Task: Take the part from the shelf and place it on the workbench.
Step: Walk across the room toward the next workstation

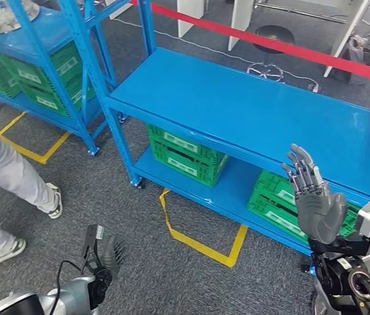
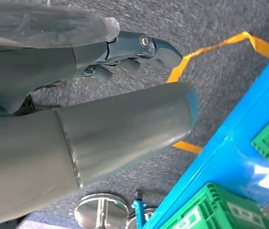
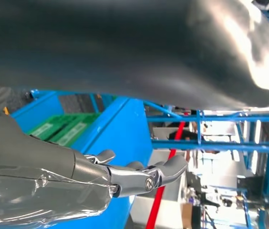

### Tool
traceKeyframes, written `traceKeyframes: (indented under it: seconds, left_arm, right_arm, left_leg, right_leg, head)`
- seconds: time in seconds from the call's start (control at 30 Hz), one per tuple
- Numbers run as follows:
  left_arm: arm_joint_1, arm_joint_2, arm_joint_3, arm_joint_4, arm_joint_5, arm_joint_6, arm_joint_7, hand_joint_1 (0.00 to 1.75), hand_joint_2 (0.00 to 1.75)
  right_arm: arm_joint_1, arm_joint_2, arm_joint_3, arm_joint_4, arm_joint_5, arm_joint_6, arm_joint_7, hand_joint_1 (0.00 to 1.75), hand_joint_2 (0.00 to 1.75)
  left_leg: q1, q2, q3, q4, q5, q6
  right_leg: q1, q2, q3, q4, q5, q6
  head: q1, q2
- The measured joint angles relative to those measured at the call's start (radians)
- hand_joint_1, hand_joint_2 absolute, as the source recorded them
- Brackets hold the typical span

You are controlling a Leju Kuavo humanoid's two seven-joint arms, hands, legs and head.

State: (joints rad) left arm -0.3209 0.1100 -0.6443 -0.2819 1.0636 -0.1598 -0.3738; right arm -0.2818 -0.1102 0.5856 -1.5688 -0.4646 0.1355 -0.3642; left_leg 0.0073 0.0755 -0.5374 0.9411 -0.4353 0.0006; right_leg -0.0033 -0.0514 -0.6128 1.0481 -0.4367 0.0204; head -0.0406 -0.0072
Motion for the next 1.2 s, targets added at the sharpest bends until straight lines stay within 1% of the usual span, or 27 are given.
traceKeyframes:
  seconds: [0.03,0.07,0.13,0.17,0.2,0.23,0.3,0.33,0.37,0.4,0.43,0.5,0.53,0.57,0.63,0.67,0.73,0.8,0.83,0.87,0.9,0.93,1.0,1.03,1.07,1.1,1.2]
  left_arm:
    - [0.000,0.000,0.000,0.000,0.000,0.000,0.000,0.00,0.00]
    - [0.000,0.001,0.000,0.000,0.000,0.000,0.000,0.00,0.00]
    - [-0.002,0.001,0.000,0.000,0.000,0.000,0.000,0.00,0.00]
    - [-0.003,0.000,0.000,0.000,0.000,0.000,0.000,0.00,0.00]
    - [-0.004,0.000,0.000,0.000,0.000,0.000,0.000,0.00,0.00]
    - [-0.005,-0.001,0.000,0.000,0.000,0.000,0.000,0.00,0.00]
    - [-0.003,-0.001,0.000,0.000,0.000,0.000,0.000,0.00,0.00]
    - [-0.001,0.000,0.000,0.000,0.000,0.000,0.000,0.00,0.00]
    - [0.001,0.001,0.000,0.000,0.000,0.000,0.000,0.00,0.00]
    - [0.003,0.001,0.000,0.000,0.000,0.000,0.000,0.00,0.00]
    - [0.003,0.001,0.000,0.000,0.000,0.000,0.000,0.00,0.00]
    - [0.000,0.002,0.000,0.000,0.000,0.000,0.000,0.00,0.00]
    - [-0.002,0.003,0.000,0.000,0.000,0.000,0.000,0.00,0.00]
    - [-0.003,0.004,0.000,0.000,0.000,0.000,0.000,0.00,0.00]
    - [-0.005,0.005,0.000,0.000,0.000,0.000,0.000,0.00,0.00]
    - [-0.006,0.004,0.000,0.000,0.000,0.000,0.000,0.00,0.00]
    - [-0.009,0.002,0.000,0.000,0.001,0.000,0.000,0.00,0.00]
    - [-0.007,0.001,0.000,0.000,0.001,0.000,-0.001,0.00,0.00]
    - [-0.005,0.001,0.000,0.000,0.001,0.001,-0.001,0.00,0.00]
    - [-0.004,0.002,0.000,0.000,0.001,0.002,-0.001,0.00,0.00]
    - [-0.003,0.002,0.000,0.000,0.001,0.003,-0.001,0.00,0.00]
    - [-0.002,0.001,0.000,0.000,0.001,0.004,-0.001,0.00,0.00]
    - [-0.002,0.000,0.000,0.000,0.001,0.005,-0.001,0.00,0.00]
    - [-0.003,0.000,0.000,0.000,0.000,0.005,-0.001,0.00,0.00]
    - [-0.004,0.001,0.000,0.000,0.000,0.005,-0.001,0.00,0.00]
    - [-0.004,0.001,0.000,0.000,0.000,0.005,-0.001,0.00,0.00]
    - [-0.004,0.001,0.000,0.000,0.000,0.005,-0.002,0.00,0.00]
  right_arm:
    - [-0.002,0.000,0.000,0.001,0.000,-0.002,0.000,0.00,0.00]
    - [-0.005,0.000,0.000,0.002,0.000,-0.005,0.000,0.00,0.00]
    - [-0.007,0.000,0.000,0.005,0.000,-0.009,0.000,0.00,0.00]
    - [-0.008,0.000,0.000,0.006,0.001,-0.010,0.000,0.00,0.00]
    - [-0.010,0.000,0.000,0.007,0.001,-0.010,0.000,0.00,0.00]
    - [-0.012,0.000,0.000,0.008,0.002,-0.011,0.000,0.00,0.00]
    - [-0.015,0.000,0.000,0.010,0.002,-0.011,0.000,0.00,0.00]
    - [-0.014,0.000,0.001,0.011,0.002,-0.010,0.001,0.00,0.00]
    - [-0.012,0.000,0.002,0.013,0.002,-0.010,0.001,0.00,0.00]
    - [-0.011,0.000,0.002,0.015,0.002,-0.010,0.001,0.00,0.00]
    - [-0.011,0.000,0.002,0.016,0.002,-0.010,0.002,0.00,0.00]
    - [-0.012,0.000,0.002,0.017,0.002,-0.010,0.002,0.00,0.00]
    - [-0.012,0.000,0.002,0.017,0.002,-0.010,0.002,0.00,0.00]
    - [-0.013,0.000,0.002,0.017,0.002,-0.010,0.002,0.00,0.00]
    - [-0.012,0.000,0.001,0.018,0.002,-0.012,0.002,0.00,0.00]
    - [-0.011,0.000,0.001,0.018,0.002,-0.013,0.002,0.00,0.00]
    - [-0.012,0.000,0.000,0.019,0.003,-0.017,0.001,0.00,0.00]
    - [-0.013,0.000,0.000,0.020,0.005,-0.021,0.001,0.00,0.00]
    - [-0.011,0.000,0.000,0.021,0.007,-0.024,0.001,0.00,0.00]
    - [-0.009,0.000,0.001,0.023,0.010,-0.027,0.001,0.00,0.00]
    - [-0.006,0.000,0.001,0.024,0.013,-0.032,0.002,0.00,0.00]
    - [-0.005,0.000,0.001,0.025,0.017,-0.037,0.002,0.00,0.00]
    - [-0.005,0.000,-0.001,0.026,0.022,-0.046,0.002,0.00,0.00]
    - [-0.006,0.000,-0.001,0.026,0.023,-0.048,0.002,0.00,0.00]
    - [-0.006,0.000,-0.002,0.027,0.023,-0.049,0.002,0.00,0.00]
    - [-0.006,0.000,-0.001,0.027,0.023,-0.049,0.002,0.00,0.00]
    - [-0.004,0.001,-0.002,0.028,0.023,-0.051,0.002,0.00,0.00]
  left_leg:
    - [-0.003,0.009,0.002,0.001,-0.003,-0.004]
    - [-0.006,0.020,0.003,0.002,-0.005,-0.009]
    - [-0.009,0.045,0.005,0.002,-0.008,-0.017]
    - [-0.007,0.044,0.006,0.007,-0.014,-0.021]
    - [-0.004,0.027,-0.001,0.028,-0.029,-0.026]
    - [-0.002,-0.001,-0.020,0.072,-0.055,-0.030]
    - [0.000,-0.055,-0.089,0.211,-0.119,-0.033]
    - [0.000,-0.065,-0.126,0.277,-0.139,-0.033]
    - [0.000,-0.069,-0.150,0.312,-0.141,-0.032]
    - [0.000,-0.072,-0.154,0.306,-0.123,-0.029]
    - [0.000,-0.077,-0.137,0.260,-0.087,-0.026]
    - [0.000,-0.113,-0.071,0.108,-0.012,-0.016]
    - [0.001,-0.129,-0.046,0.051,0.009,-0.013]
    - [0.001,-0.139,-0.032,0.018,0.017,-0.011]
    - [0.000,-0.124,-0.026,0.004,0.017,-0.007]
    - [0.001,-0.113,-0.023,-0.001,0.019,-0.003]
    - [0.003,-0.091,-0.017,-0.011,0.023,0.006]
    - [0.002,-0.071,-0.015,-0.013,0.022,0.011]
    - [0.001,-0.062,-0.015,-0.012,0.021,0.012]
    - [0.001,-0.054,-0.014,-0.012,0.019,0.011]
    - [0.002,-0.048,-0.013,-0.012,0.018,0.010]
    - [0.003,-0.043,-0.011,-0.011,0.016,0.007]
    - [0.004,-0.035,-0.007,-0.009,0.011,-0.002]
    - [0.003,-0.033,-0.007,-0.006,0.009,-0.007]
    - [0.002,-0.031,-0.009,-0.003,0.007,-0.013]
    - [0.000,-0.030,-0.011,0.000,0.007,-0.013]
    - [0.000,-0.029,-0.012,0.002,0.009,0.002]
  right_leg:
    - [0.004,-0.020,0.027,-0.051,0.012,-0.006]
    - [0.009,-0.031,0.039,-0.075,0.013,-0.011]
    - [0.012,-0.011,0.043,-0.082,0.014,-0.023]
    - [0.012,0.002,0.044,-0.086,0.017,-0.028]
    - [0.010,0.015,0.046,-0.089,0.020,-0.034]
    - [0.008,0.027,0.048,-0.093,0.023,-0.040]
    - [0.006,0.053,0.046,-0.094,0.026,-0.047]
    - [0.007,0.068,0.046,-0.094,0.027,-0.048]
    - [0.008,0.083,0.046,-0.094,0.027,-0.049]
    - [0.008,0.099,0.046,-0.094,0.028,-0.049]
    - [0.009,0.114,0.046,-0.093,0.028,-0.049]
    - [0.010,0.139,0.046,-0.091,0.028,-0.047]
    - [0.010,0.150,0.044,-0.089,0.028,-0.044]
    - [0.010,0.161,0.041,-0.088,0.029,-0.040]
    - [0.007,0.182,0.035,-0.090,0.032,-0.028]
    - [0.006,0.179,0.030,-0.087,0.029,-0.023]
    - [0.009,0.137,0.002,-0.033,-0.004,-0.013]
    - [0.006,0.081,-0.060,0.099,-0.070,-0.006]
    - [0.002,0.068,-0.091,0.168,-0.097,-0.002]
    - [-0.002,0.062,-0.110,0.208,-0.107,0.002]
    - [-0.007,0.058,-0.109,0.211,-0.099,0.005]
    - [-0.012,0.055,-0.085,0.168,-0.071,0.008]
    - [-0.016,0.044,-0.004,0.018,-0.012,0.011]
    - [-0.014,0.040,0.030,-0.042,0.004,0.009]
    - [-0.013,0.037,0.048,-0.076,0.008,0.006]
    - [-0.012,0.037,0.053,-0.084,0.004,0.004]
    - [-0.009,0.042,0.054,-0.087,0.006,0.002]
  head:
    - [0.000,0.000]
    - [-0.002,0.000]
    - [-0.006,0.000]
    - [-0.008,0.000]
    - [-0.008,0.000]
    - [-0.010,0.000]
    - [-0.017,0.000]
    - [-0.020,0.000]
    - [-0.021,0.000]
    - [-0.022,0.000]
    - [-0.023,0.000]
    - [-0.024,0.000]
    - [-0.023,0.000]
    - [-0.023,0.000]
    - [-0.022,0.000]
    - [-0.022,0.000]
    - [-0.015,0.000]
    - [-0.008,0.000]
    - [-0.006,0.000]
    - [-0.006,0.000]
    - [-0.006,0.000]
    - [-0.006,0.000]
    - [-0.004,0.000]
    - [-0.003,0.000]
    - [-0.004,0.000]
    - [-0.007,0.000]
    - [-0.014,0.000]
